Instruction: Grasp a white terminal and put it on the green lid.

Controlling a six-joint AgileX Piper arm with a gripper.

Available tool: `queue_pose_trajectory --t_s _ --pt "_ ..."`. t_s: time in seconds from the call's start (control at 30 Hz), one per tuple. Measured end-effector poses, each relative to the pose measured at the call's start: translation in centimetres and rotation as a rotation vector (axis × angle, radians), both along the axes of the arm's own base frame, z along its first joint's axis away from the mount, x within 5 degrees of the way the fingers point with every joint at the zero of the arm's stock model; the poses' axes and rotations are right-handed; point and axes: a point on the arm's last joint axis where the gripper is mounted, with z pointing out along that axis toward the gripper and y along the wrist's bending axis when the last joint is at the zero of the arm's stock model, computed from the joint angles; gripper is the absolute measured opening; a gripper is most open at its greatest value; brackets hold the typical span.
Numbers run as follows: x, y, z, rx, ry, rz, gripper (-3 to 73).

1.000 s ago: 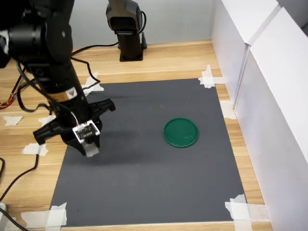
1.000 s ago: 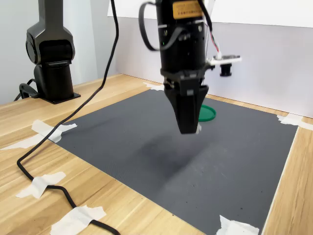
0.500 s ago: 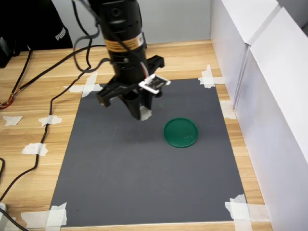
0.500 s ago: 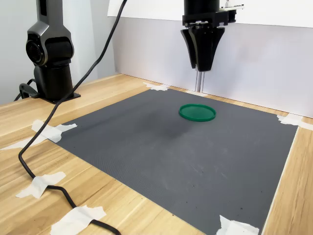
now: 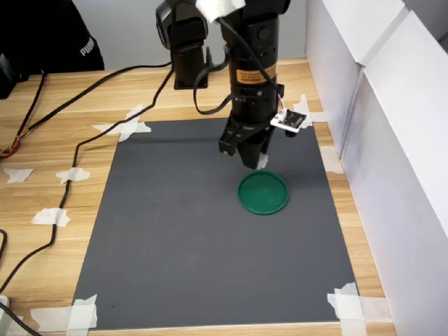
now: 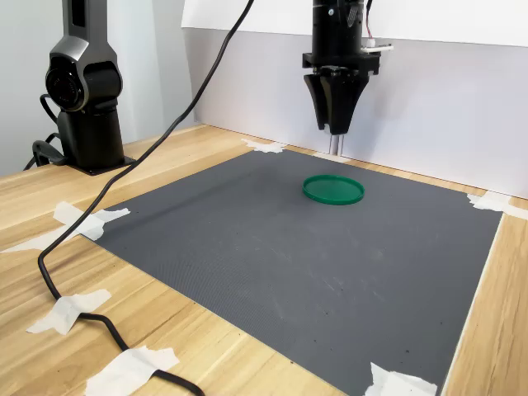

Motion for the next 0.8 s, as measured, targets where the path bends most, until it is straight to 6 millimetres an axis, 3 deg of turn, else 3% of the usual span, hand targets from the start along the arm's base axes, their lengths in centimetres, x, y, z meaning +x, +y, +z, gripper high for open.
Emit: queue_pose_trajectory --t_s 0.5,0.8 --pt "0.6 0.3 -3.8 -0.008 0.017 0.003 26.7" --pt "0.9 0.4 -4.9 -0.017 0.047 0.01 26.7"
